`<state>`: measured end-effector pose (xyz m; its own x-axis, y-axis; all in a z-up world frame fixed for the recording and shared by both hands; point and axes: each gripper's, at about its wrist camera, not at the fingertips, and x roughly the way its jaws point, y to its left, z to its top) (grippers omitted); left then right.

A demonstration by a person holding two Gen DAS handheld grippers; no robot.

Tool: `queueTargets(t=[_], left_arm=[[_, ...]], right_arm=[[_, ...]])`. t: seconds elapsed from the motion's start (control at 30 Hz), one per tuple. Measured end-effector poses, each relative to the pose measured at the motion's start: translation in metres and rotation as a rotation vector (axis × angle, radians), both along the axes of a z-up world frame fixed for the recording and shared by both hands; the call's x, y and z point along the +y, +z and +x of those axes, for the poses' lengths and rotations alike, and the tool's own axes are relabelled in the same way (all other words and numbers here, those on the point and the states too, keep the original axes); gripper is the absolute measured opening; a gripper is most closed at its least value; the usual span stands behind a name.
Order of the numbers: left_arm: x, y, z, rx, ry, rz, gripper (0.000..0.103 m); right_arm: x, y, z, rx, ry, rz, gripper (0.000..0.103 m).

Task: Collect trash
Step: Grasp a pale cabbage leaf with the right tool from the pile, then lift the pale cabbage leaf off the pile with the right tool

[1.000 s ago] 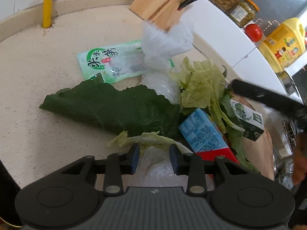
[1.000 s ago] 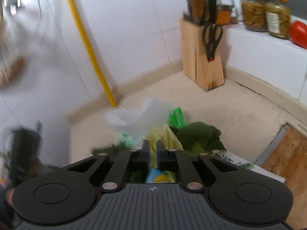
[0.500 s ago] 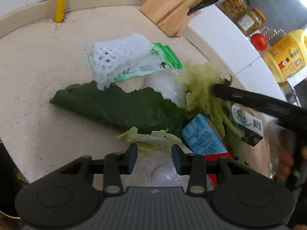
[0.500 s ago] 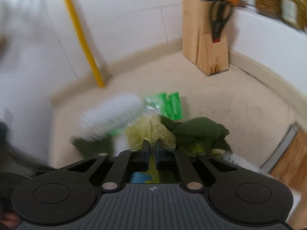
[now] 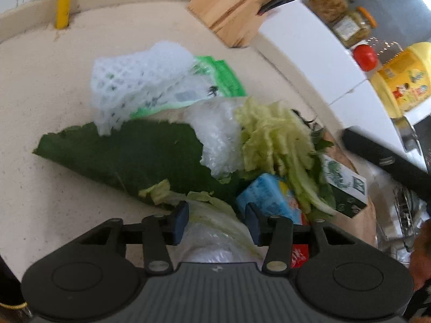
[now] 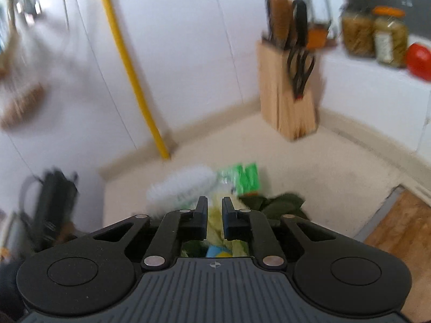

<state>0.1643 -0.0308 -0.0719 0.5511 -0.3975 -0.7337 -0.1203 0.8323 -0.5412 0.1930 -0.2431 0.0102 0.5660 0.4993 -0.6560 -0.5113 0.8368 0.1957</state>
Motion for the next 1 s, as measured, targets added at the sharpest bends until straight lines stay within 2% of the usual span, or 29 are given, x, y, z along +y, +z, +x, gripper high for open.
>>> queueTargets(t=[0.07,0.1,0.13,0.23,0.3,0.4,0.5,0.67,0.8,0.93,1.0], left_arm=[[0.002,-0.001,-0.002,0.005,0.009,-0.007,0.041],[0.003,-0.001,-0.003,0.007,0.017,-0.017,0.041],[0.006,-0.002,-0.004,0.014,0.031,-0.028,0.041],[0.005,-0.001,-0.007,0.016,0.035,-0.005,0.04],[0.0,0.001,-0.011,0.022,0.011,0.031,0.04],[-0.003,0.002,-0.021,0.042,-0.042,0.027,0.039],[-0.003,0.004,-0.042,0.033,-0.096,0.011,0.038],[0.004,0.009,-0.056,0.003,-0.15,-0.051,0.037],[0.013,0.005,-0.053,0.022,-0.091,-0.07,0.037],[0.031,-0.009,-0.044,0.09,0.027,-0.158,0.038],[0.033,-0.011,-0.038,0.092,0.039,-0.17,0.038]], right_arm=[[0.014,-0.017,0.012,0.017,0.019,-0.059,0.022],[0.021,-0.025,0.018,0.02,0.025,-0.101,0.03],[0.026,-0.031,0.022,0.021,0.023,-0.136,0.032],[0.035,-0.048,0.03,0.038,0.049,-0.217,0.03],[0.038,-0.052,0.028,0.054,0.058,-0.241,0.02],[0.028,-0.044,0.027,0.099,0.033,-0.183,0.011],[0.011,-0.023,0.007,0.133,0.055,-0.041,0.01],[-0.013,0.003,-0.02,0.138,0.054,0.114,0.009],[-0.012,0.003,-0.022,0.119,0.047,0.101,0.01],[-0.008,-0.01,-0.018,0.133,0.04,0.053,0.01],[-0.008,-0.015,-0.014,0.143,0.038,0.046,0.011]])
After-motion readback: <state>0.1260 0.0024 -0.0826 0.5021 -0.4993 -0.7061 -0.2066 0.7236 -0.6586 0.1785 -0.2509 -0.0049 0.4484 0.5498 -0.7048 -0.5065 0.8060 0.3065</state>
